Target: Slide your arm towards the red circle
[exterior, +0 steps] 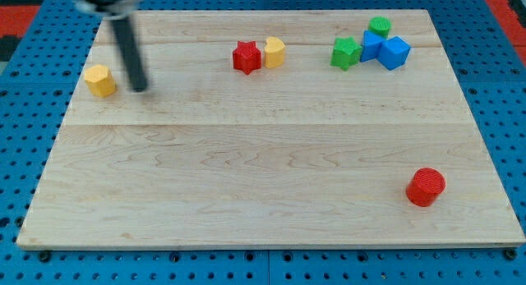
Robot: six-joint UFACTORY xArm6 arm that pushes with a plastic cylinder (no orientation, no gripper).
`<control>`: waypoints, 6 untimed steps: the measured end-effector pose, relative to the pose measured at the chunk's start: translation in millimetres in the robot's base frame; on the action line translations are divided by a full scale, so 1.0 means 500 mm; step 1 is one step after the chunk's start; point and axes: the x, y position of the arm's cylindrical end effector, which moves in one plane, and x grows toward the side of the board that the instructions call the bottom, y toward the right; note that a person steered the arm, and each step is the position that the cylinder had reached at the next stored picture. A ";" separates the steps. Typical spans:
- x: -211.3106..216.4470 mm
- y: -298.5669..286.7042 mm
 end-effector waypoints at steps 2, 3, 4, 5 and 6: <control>0.041 -0.065; 0.012 0.091; 0.124 0.339; 0.251 0.600; 0.285 0.877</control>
